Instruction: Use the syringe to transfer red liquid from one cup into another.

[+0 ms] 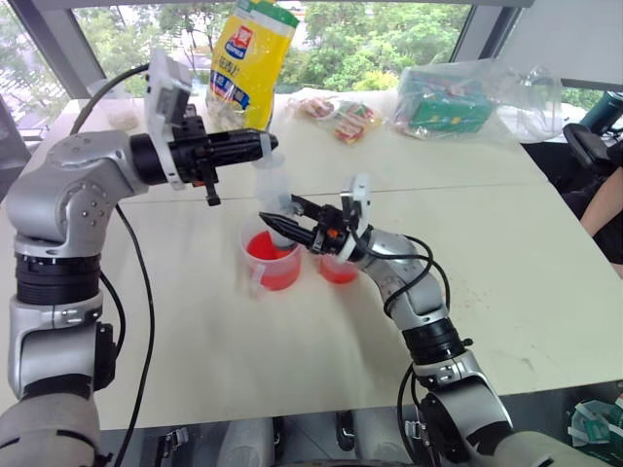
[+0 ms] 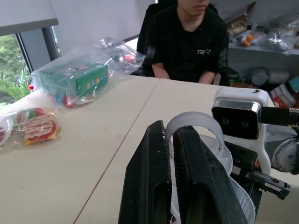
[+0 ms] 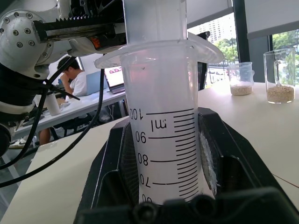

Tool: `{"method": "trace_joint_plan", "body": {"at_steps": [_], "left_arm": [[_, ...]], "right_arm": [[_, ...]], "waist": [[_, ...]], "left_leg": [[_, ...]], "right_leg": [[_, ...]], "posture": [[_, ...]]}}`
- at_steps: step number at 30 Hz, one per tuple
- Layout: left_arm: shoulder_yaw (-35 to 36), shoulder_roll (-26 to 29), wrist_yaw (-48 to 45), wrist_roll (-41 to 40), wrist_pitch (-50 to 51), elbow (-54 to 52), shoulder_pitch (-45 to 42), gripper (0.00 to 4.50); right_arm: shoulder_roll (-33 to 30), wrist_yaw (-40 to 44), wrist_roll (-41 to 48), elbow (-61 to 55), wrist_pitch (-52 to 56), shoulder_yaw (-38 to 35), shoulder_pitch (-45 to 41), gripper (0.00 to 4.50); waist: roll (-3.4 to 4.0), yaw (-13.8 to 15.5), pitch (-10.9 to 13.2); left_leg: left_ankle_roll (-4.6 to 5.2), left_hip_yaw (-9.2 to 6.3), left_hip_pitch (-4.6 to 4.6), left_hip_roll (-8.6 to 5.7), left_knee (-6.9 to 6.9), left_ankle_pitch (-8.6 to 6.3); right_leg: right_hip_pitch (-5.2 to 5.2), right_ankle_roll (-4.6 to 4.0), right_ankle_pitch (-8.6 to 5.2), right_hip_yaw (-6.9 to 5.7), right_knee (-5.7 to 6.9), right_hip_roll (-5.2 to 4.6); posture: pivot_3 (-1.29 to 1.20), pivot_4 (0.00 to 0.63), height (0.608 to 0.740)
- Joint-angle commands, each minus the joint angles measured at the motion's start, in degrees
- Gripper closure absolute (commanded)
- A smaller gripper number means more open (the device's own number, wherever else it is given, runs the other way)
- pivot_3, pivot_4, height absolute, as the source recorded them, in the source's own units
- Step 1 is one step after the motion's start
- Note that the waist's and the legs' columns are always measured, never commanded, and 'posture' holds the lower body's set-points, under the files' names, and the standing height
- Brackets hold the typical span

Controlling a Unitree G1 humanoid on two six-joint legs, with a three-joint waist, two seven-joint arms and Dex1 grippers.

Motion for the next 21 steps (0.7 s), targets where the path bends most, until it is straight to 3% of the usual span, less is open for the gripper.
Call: {"method": "trace_joint_plan", "body": {"at_steps": [1,4,11,21], "left_arm": [[3.57,0.92,3.21,0.09,-0.53,-1.29,-0.51,4.43],[3.66,0.80,3.65,-0.56,0.92,-2.04,1.54,3.48],[3.87,2.13,3.44,-0.06,1.25,-4.14,6.36,0.11],[6.22,7.08,1.46,-1.15,2.39,-6.01,11.21,0.11]], "right_arm": [[0.86,3.28,0.26,-1.07,1.48,3.64,-0.55,3.14],[0.91,2.48,0.89,-1.91,2.17,2.38,-1.77,3.14],[1.65,0.80,2.33,-3.66,4.17,-0.38,-3.84,3.14],[2.43,-1.73,4.70,-4.82,6.86,-4.21,-7.17,3.14]], "waist": [[0.00,-0.05,0.00],[0.01,-0.07,0.00],[0.01,-0.04,0.01],[0.10,-0.05,0.06]], "left_leg": [[0.00,0.00,0.00,0.00,0.00,0.00],[0.00,-0.01,-0.01,0.02,-0.02,0.00],[0.00,-0.01,-0.02,0.03,-0.03,0.00],[-0.02,0.00,-0.40,0.02,-0.04,0.00]], "right_leg": [[0.00,0.00,0.00,0.00,0.00,0.00],[-0.02,0.00,0.00,0.00,0.00,0.00],[-0.04,-0.01,0.00,0.00,-0.01,-0.01],[-0.43,-0.08,-0.02,-0.01,-0.01,-0.07]], "posture": [[0.00,0.150,0.740],[0.00,0.150,0.740],[0.00,0.150,0.740],[0.00,0.150,0.740]]}}
